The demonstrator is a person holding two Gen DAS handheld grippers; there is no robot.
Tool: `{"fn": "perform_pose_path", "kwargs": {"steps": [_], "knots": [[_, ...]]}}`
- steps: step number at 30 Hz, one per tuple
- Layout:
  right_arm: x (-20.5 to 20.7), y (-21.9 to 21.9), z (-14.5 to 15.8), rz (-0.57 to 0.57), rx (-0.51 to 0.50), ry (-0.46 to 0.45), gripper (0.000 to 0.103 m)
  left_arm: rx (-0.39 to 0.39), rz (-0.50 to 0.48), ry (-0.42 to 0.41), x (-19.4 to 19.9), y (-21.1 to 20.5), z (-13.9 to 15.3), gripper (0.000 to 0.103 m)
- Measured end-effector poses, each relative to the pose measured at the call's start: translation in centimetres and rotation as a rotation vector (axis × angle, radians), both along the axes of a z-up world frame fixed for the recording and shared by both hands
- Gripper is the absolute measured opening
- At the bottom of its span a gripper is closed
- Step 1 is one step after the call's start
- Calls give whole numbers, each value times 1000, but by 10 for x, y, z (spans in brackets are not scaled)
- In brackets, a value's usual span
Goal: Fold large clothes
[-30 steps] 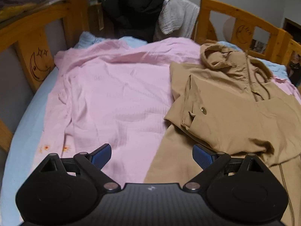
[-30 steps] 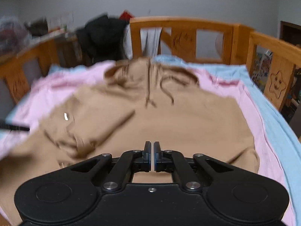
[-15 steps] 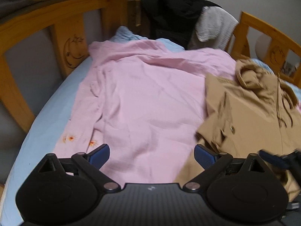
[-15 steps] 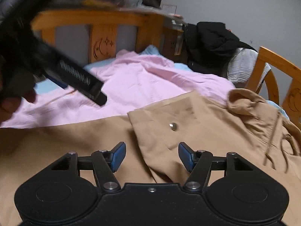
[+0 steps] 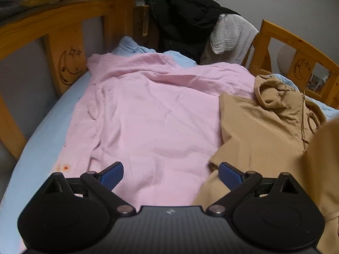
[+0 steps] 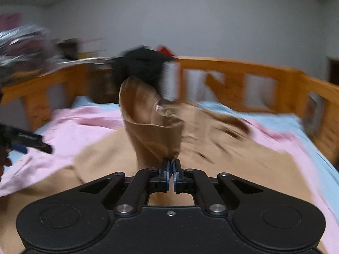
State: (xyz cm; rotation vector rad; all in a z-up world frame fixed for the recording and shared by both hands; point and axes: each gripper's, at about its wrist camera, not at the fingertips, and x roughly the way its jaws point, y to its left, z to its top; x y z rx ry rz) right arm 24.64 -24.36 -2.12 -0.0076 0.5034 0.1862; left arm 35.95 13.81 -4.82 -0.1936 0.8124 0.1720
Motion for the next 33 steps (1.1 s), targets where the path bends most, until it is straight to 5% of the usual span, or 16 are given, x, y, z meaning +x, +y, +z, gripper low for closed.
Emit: {"fn": "perform_pose_path", "kwargs": {"steps": [8, 13, 16, 21, 25, 26, 27, 29, 33], "knots": [[-24, -86, -36, -210, -19, 279, 43, 63, -52, 4, 26, -23, -14, 99], [-11, -111, -30, -220, -10, 242, 56, 84, -104, -16, 49, -31, -18, 96], [26, -112, -30, -151, -7, 223, 59, 55, -156, -11, 64, -39, -23, 86], [95, -110, -51, -138, -138, 299, 59, 63, -192, 28, 85, -52, -34, 63], [117, -120, -74, -199, -124, 451, 57, 91, -253, 48, 90, -62, -36, 27], [119, -121, -78, -197, -109, 461, 51, 91, -273, 57, 91, -65, -38, 13], [118, -119, -79, -195, -110, 457, 44, 92, -282, 59, 91, -68, -38, 11], [116, -112, -80, -184, -141, 450, 11, 124, -264, 28, 87, -74, -36, 3], [113, -97, -64, -133, -196, 333, 2, 43, -184, -33, 83, -58, -22, 2]]}}
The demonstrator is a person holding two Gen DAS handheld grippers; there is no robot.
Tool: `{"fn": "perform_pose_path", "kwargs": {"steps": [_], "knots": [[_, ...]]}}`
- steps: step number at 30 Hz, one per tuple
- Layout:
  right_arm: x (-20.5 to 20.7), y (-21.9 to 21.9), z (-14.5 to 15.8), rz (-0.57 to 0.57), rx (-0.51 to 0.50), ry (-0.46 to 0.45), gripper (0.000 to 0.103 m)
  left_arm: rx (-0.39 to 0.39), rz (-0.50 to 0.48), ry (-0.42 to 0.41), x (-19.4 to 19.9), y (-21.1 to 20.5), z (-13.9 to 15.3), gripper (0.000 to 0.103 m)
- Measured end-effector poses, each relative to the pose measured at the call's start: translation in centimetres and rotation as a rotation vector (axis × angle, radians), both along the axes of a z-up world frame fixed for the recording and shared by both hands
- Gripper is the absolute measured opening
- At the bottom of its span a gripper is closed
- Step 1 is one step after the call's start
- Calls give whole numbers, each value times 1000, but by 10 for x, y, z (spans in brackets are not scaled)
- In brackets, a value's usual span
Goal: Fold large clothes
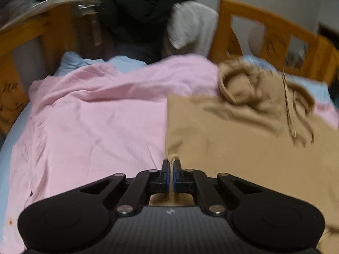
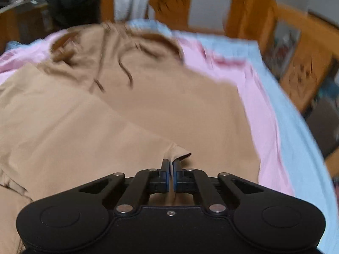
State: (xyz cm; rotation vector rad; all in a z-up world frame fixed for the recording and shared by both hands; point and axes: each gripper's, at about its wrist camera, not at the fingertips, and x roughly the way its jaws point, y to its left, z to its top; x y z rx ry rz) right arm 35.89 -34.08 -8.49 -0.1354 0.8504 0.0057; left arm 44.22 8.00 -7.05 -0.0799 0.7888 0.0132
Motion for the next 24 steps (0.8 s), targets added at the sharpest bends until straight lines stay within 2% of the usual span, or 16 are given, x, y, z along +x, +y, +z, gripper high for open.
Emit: {"fn": "perform_pose_path", "kwargs": {"steps": [3, 5, 7, 9, 10, 12, 13, 14, 15, 16, 17, 19, 21, 24], "knots": [[1, 14, 21, 56, -25, -128, 2, -16, 16, -31, -1, 11, 5, 1], [8, 20, 24, 74, -40, -163, 2, -14, 36, -7, 4, 17, -2, 1], [19, 24, 13, 73, -63, -132, 2, 11, 39, 34, 9, 17, -14, 3], [30, 26, -9, 77, -124, -86, 3, 20, 62, 50, 9, 18, -20, 12], [33, 23, -18, 75, -124, -57, 5, 17, 80, 46, 8, 19, -19, 17], [29, 16, -22, 27, -95, -60, 15, 15, 98, 34, 1, 18, -12, 44], [24, 13, -18, 7, -76, -76, 23, 23, 94, 26, -4, 16, -9, 66], [20, 12, -14, 8, -65, -90, 27, 44, 92, -1, -11, 12, -3, 76], [13, 14, -6, 29, -58, -116, 29, 65, 87, -34, -19, 7, 2, 79], [4, 19, 1, 67, -52, -144, 39, 78, 66, -67, -28, 2, 6, 85], [-2, 25, 5, 99, -48, -162, 50, 83, 40, -81, -35, -4, 8, 87], [-15, 39, 10, 189, -38, -176, 60, 97, -23, -76, -43, -19, 6, 87], [-21, 54, 6, 251, -46, -172, 60, 132, -71, -36, -44, -36, -4, 87], [-26, 70, -10, 295, -95, -141, 61, 213, -93, 18, -40, -56, -24, 86]]}}
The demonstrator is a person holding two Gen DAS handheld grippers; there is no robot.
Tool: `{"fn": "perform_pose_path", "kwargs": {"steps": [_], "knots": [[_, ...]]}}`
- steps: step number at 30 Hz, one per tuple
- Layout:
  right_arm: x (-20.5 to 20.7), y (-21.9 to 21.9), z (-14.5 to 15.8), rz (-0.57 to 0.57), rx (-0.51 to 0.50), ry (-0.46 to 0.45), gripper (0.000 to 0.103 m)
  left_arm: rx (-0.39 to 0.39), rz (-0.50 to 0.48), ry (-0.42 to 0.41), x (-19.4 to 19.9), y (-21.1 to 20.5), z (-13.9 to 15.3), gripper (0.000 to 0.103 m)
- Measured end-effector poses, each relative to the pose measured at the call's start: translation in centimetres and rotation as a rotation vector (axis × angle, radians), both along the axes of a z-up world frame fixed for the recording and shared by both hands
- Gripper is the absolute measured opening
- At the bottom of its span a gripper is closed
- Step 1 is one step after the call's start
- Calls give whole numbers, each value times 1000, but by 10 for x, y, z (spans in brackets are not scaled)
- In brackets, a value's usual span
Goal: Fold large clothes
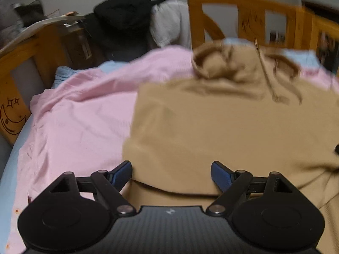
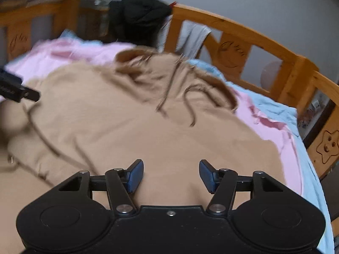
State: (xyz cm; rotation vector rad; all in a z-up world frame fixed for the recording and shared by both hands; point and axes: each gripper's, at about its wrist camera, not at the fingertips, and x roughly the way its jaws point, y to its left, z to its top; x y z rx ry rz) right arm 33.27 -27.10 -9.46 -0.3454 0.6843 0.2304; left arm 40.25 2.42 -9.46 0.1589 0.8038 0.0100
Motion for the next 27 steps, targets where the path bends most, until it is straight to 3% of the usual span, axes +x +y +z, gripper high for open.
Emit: {"fn": "perform_pose_path", "kwargs": {"steps": [4, 8, 10, 12, 19, 27], "knots": [[-2, 0, -31, -9, -46, 13, 69, 78, -14, -4, 1, -9, -17, 91], [-6, -9, -19, -20, 16, 5, 70, 0, 15, 3, -3, 3, -6, 92], [-11, -18, -7, -24, 52, -17, 82, -43, 12, -10, -12, 9, 4, 94], [-16, -23, 0, -28, 64, -15, 85, -70, 7, -27, -22, 13, 15, 100], [-37, -30, 29, -117, 125, 41, 100, -156, -114, -25, -43, 9, 34, 102], [-64, -23, 48, -307, 153, 136, 101, -185, -246, -22, -43, -8, 22, 102]]}}
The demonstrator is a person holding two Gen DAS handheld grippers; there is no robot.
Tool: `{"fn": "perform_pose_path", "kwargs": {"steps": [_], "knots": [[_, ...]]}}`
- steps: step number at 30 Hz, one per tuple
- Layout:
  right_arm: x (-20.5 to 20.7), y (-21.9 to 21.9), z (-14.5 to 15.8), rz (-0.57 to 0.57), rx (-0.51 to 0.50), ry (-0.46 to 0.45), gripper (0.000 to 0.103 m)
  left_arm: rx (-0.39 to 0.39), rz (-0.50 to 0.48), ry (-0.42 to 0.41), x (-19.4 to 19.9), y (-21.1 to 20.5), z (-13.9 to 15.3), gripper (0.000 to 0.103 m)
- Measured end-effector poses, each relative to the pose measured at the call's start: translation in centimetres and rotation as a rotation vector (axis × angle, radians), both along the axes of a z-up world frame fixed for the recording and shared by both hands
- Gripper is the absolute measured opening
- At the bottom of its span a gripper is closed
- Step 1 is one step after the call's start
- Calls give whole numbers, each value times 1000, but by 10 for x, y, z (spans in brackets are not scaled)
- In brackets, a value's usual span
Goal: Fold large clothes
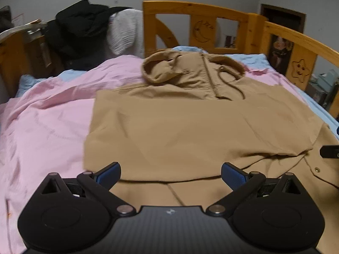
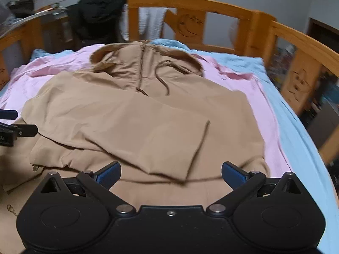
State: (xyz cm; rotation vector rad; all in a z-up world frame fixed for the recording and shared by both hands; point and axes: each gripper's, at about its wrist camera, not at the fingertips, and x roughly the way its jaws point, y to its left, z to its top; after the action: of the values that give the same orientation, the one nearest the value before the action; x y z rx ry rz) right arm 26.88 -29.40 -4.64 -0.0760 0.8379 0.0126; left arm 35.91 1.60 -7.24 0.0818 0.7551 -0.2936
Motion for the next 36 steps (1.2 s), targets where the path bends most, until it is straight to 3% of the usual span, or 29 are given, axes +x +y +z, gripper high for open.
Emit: {"fn": "perform_pose_path", "kwargs": {"steps": [5, 10, 13, 16, 19, 22, 26, 29, 34, 36], "knots": [[-13, 8, 11, -41, -34, 65, 101, -70, -23, -19, 8, -14, 0, 102], [-4, 14, 46, -91, -91, 127, 102, -115, 13, -2, 32, -36, 11, 102], [16, 21, 72, 1, -203, 76, 102, -129, 37, 7, 38, -36, 14, 102], [43, 18, 79, 78, -240, 5, 102, -88, 66, 5, 41, -30, 16, 102], [80, 2, 71, 117, -153, -104, 90, -37, 68, 23, 42, -23, 19, 102], [130, -10, 52, 112, -100, -108, 71, 18, 25, 54, 42, -22, 22, 102], [201, -16, 26, 165, -117, -174, 67, 82, 19, 114, 41, -25, 25, 102], [260, -17, 5, 192, -111, -204, 67, 72, 109, 140, 42, -23, 24, 102], [334, -2, -28, 223, -231, -235, 67, -3, 242, 60, 52, -20, 23, 102], [351, 2, -38, 254, -234, -193, 57, -39, 276, 56, 59, -21, 20, 102]]}}
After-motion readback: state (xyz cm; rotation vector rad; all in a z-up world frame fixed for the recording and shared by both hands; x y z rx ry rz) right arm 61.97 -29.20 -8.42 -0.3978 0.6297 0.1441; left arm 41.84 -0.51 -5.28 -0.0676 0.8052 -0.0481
